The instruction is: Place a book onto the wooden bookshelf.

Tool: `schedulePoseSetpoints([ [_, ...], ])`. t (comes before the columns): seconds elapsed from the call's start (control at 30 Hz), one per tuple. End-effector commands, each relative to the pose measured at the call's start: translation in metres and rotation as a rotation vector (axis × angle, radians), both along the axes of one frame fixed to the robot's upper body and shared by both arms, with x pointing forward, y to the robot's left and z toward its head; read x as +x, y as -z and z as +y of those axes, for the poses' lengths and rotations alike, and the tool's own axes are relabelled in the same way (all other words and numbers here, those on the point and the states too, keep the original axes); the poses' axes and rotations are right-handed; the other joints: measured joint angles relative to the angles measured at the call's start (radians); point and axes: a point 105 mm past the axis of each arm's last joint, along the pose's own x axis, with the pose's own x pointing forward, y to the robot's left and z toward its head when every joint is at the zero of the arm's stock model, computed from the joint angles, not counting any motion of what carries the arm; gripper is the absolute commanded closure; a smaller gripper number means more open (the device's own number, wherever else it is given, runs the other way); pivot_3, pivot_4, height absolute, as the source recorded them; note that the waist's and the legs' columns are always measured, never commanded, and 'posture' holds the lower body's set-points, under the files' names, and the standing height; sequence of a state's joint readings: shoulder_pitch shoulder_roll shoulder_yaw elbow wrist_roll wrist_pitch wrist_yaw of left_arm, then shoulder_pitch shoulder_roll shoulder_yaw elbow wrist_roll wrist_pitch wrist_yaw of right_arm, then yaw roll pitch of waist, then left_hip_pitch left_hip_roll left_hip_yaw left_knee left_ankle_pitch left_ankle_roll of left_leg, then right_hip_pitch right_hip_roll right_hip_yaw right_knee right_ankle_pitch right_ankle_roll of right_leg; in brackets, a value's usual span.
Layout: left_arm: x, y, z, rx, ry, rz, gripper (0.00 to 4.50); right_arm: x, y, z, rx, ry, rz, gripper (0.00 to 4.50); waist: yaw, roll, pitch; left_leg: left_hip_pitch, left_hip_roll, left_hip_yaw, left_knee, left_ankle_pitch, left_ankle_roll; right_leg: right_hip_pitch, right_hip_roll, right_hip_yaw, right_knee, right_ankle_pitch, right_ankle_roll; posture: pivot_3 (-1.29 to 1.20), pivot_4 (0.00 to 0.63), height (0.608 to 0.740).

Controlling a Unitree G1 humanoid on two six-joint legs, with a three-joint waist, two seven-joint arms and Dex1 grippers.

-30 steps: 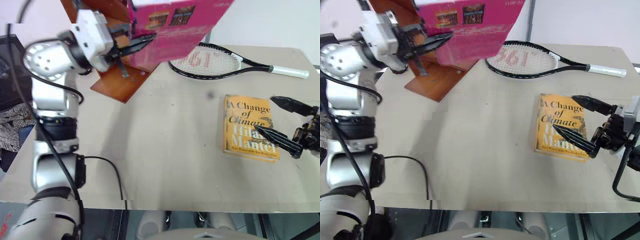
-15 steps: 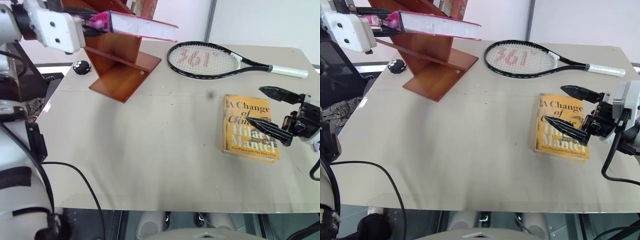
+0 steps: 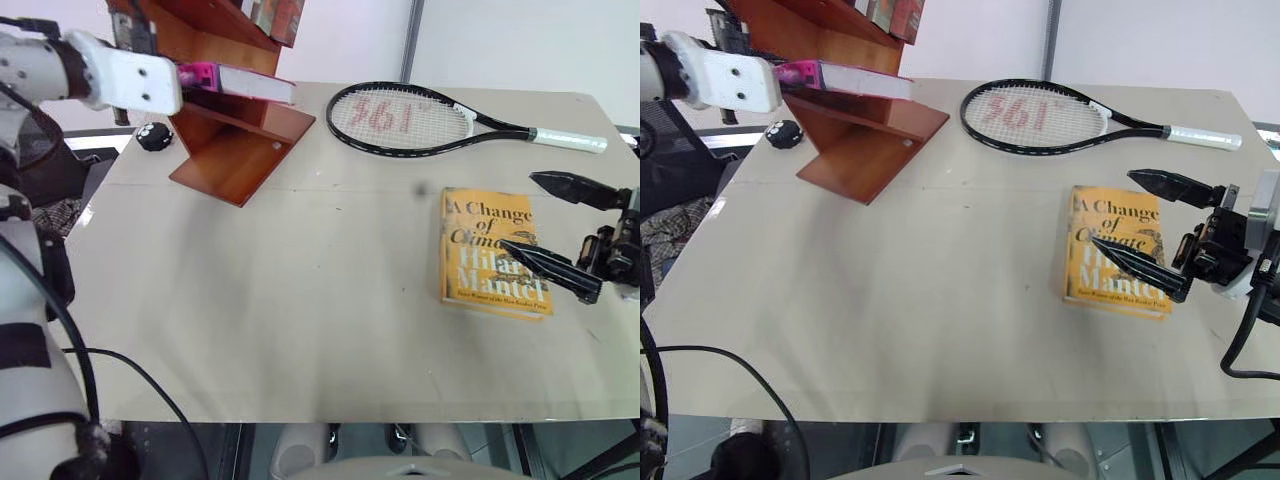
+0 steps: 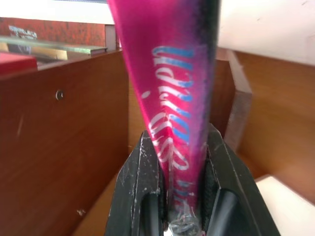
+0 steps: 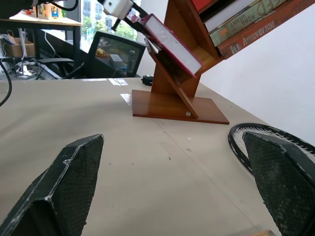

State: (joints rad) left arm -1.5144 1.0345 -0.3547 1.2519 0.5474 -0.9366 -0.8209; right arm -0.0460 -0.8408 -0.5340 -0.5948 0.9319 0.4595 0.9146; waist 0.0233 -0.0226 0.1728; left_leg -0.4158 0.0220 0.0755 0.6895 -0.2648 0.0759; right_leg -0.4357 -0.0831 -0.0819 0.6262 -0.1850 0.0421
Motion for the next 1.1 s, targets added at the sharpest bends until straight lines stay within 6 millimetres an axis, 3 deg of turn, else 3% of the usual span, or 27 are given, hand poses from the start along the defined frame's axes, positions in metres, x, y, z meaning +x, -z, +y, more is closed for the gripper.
schedulePoseSetpoints([
  [0.03,0.003,-0.001,0.022,0.048,-0.112,-0.059,4.23,-0.008,-0.009,-0.003,-0.012,0.01,-0.05,0.0,-0.011,0.0,0.0,0.001,0.0,0.0,0.0,0.0,0.0,0.0,0.0,0.0,0.001,0.0,0.0,0.0,0.15,0.717],
  [0.13,0.006,0.003,0.024,0.06,-0.124,-0.062,4.23,-0.011,-0.008,-0.002,-0.011,0.011,-0.046,0.0,-0.016,0.0,0.0,0.001,0.002,0.001,0.0,0.0,0.0,-0.001,0.002,0.001,0.003,0.0,0.0,0.0,0.15,0.717],
  [0.17,0.006,0.005,0.025,0.05,-0.127,-0.051,3.23,-0.011,-0.007,-0.001,-0.01,0.011,-0.045,0.0,-0.016,0.0,0.0,0.002,0.002,0.001,0.0,0.0,0.0,-0.002,0.001,0.002,0.005,0.0,0.0,0.0,0.15,0.717],
  [0.33,-0.003,-0.005,0.027,0.002,-0.105,-0.069,0.79,-0.011,-0.008,0.001,-0.006,0.015,-0.045,0.0,-0.011,-0.001,0.0,0.001,0.002,0.001,0.0,0.001,-0.002,-0.006,0.002,0.002,0.011,0.0,-0.001,0.0,0.15,0.717],
  [0.4,-0.013,-0.011,0.019,-0.085,-0.025,-0.023,0.08,-0.01,-0.007,0.0,-0.006,0.021,-0.042,0.0,-0.012,-0.001,0.0,0.001,0.002,0.003,0.0,0.001,-0.002,-0.007,0.001,0.003,0.011,0.0,-0.001,0.0,0.15,0.717],
  [0.63,-0.066,-0.037,-0.013,-0.614,0.322,0.407,0.08,-0.008,-0.001,-0.005,-0.005,0.018,-0.01,0.0,-0.011,-0.002,0.0,-0.005,0.001,0.004,0.005,0.002,-0.004,-0.008,-0.001,0.003,0.01,0.002,-0.004,0.0,0.15,0.717],
  [0.77,-0.122,-0.038,-0.076,-0.927,0.565,0.789,0.08,-0.001,0.007,-0.014,-0.018,0.05,0.023,0.0,-0.029,-0.002,0.001,-0.007,0.001,0.003,0.008,0.002,-0.004,-0.008,-0.003,0.009,0.011,0.001,-0.002,0.0,0.15,0.717],
  [0.83,-0.131,-0.017,-0.101,-0.999,0.586,0.871,0.08,0.005,0.01,-0.019,-0.023,0.092,0.029,0.0,-0.027,-0.001,0.0,-0.008,0.0,0.0,0.012,0.002,-0.003,-0.008,-0.003,0.01,0.012,0.0,-0.001,0.0,0.15,0.717],
  [0.93,-0.126,0.039,-0.127,-1.156,0.52,0.936,0.08,0.02,0.025,-0.03,-0.05,0.19,0.073,0.0,-0.023,0.005,-0.002,0.004,-0.001,0.0,0.011,0.001,-0.002,0.004,-0.004,0.011,0.01,-0.003,0.003,0.0,0.15,0.717],
  [1.1,-0.115,0.118,-0.122,-1.376,0.312,0.912,0.08,0.014,0.052,-0.059,-0.084,0.322,0.161,0.0,-0.014,0.003,-0.001,0.01,0.0,0.001,0.011,0.0,-0.001,0.007,-0.002,0.013,0.016,-0.005,-0.002,0.0,0.15,0.717],
])
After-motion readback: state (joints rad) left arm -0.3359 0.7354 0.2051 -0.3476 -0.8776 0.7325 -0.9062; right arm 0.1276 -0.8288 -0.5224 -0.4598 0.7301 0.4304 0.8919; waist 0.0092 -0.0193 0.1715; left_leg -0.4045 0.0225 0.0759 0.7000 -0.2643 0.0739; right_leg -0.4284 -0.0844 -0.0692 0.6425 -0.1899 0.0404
